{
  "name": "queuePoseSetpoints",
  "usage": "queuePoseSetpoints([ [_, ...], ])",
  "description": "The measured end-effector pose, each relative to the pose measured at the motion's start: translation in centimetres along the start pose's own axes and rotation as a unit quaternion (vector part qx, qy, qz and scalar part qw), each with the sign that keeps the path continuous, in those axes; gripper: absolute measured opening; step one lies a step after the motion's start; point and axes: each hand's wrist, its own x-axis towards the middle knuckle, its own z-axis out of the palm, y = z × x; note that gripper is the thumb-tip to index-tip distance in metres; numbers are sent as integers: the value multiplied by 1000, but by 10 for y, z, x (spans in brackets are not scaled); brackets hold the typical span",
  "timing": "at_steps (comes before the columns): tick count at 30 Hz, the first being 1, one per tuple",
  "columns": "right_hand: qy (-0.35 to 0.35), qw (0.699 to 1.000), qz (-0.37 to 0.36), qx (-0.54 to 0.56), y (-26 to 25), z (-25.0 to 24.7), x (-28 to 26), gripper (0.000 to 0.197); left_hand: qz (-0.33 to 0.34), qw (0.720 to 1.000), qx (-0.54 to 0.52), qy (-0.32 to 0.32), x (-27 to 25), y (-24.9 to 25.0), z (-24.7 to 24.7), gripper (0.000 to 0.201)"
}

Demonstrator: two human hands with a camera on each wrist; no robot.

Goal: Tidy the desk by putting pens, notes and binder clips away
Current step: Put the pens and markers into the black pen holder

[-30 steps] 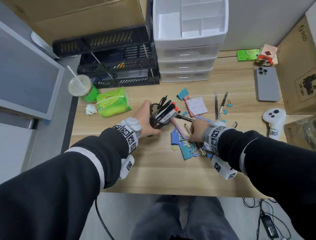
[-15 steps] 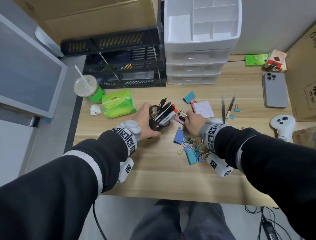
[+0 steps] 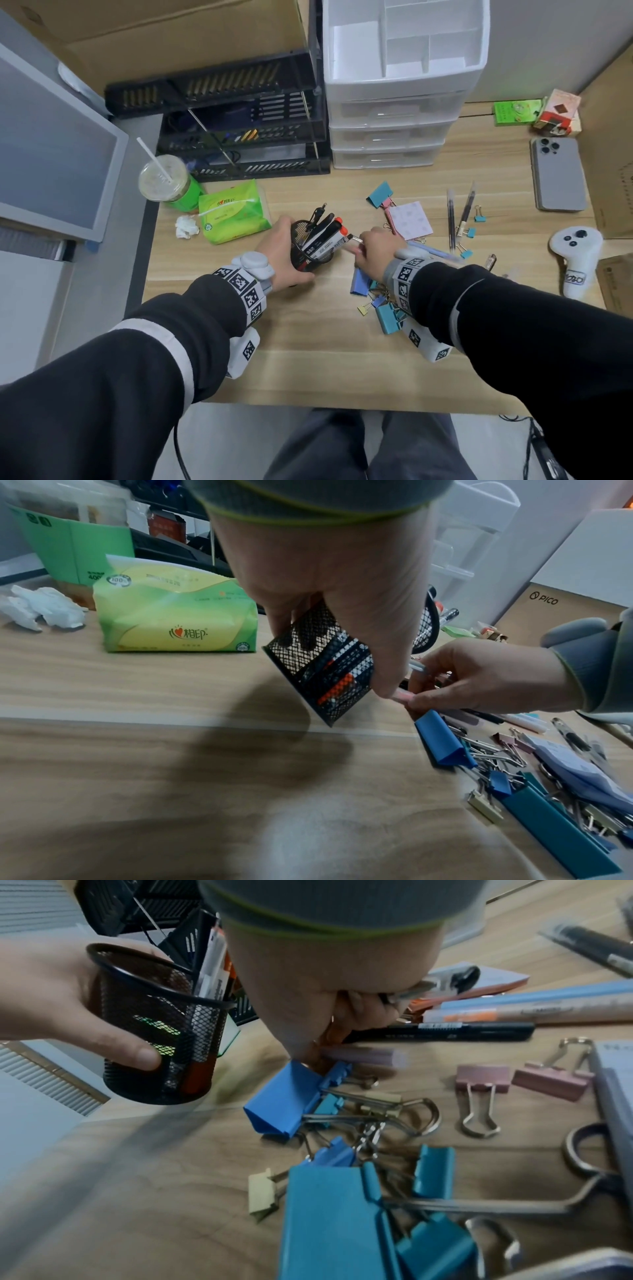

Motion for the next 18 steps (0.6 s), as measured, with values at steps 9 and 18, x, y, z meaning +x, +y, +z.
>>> queuePoseSetpoints([
  [9, 9, 999, 28, 13, 63, -50, -14, 18, 11, 1000, -10, -9, 19, 22, 1, 94],
  [18, -17, 1000, 20, 6, 104, -58, -29, 11, 21, 1000, -16, -13, 27, 43, 11, 94],
])
